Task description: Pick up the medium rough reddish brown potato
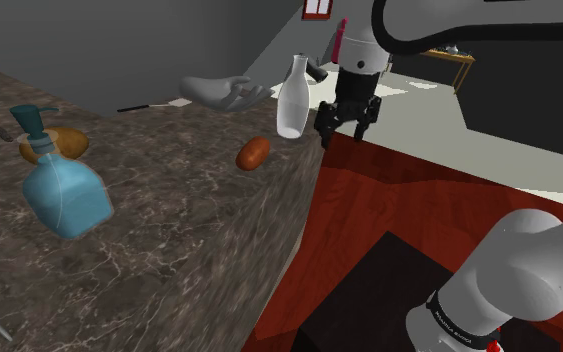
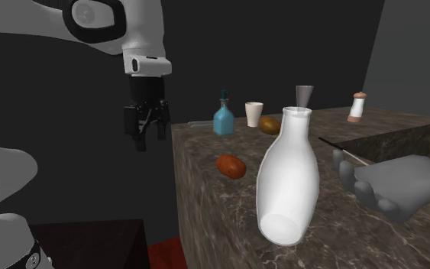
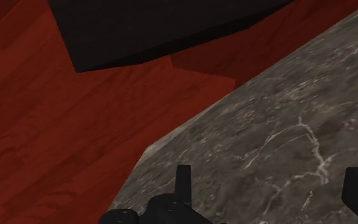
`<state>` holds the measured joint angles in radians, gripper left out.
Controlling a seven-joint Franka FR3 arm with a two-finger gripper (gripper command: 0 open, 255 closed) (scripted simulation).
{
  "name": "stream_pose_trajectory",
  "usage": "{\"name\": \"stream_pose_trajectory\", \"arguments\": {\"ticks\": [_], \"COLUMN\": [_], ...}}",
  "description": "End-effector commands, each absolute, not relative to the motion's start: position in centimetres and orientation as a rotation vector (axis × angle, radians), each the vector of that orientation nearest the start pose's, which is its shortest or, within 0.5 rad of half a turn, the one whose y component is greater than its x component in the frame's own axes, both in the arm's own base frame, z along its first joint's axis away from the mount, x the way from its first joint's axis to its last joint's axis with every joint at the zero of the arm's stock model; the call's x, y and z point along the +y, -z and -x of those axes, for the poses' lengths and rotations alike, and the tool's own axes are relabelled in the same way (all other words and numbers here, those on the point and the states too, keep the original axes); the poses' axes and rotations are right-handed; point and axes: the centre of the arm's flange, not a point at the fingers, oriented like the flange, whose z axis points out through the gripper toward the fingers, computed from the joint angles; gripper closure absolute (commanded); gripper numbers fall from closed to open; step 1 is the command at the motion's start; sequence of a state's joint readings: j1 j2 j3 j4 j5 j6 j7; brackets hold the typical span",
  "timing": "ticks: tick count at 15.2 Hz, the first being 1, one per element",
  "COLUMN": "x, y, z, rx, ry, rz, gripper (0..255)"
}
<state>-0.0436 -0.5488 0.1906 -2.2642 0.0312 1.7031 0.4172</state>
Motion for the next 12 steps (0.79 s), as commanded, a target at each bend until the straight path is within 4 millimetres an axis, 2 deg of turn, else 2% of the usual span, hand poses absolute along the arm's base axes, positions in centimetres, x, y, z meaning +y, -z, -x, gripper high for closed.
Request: {"name": "stream_pose_trajectory", "arguments": {"ticks": [1,7,12], "x": [8.3,10.2,10.1], "y": [-55.4,-53.6,-52.1], "z": [-40.3,-47.5,-53.6], "rx": [0.657,1.106,1.447], "ry": [-0.014,-0.046,-0.071], "rz": [3.121,2.922,2.708], "gripper": [0,0,0]}}
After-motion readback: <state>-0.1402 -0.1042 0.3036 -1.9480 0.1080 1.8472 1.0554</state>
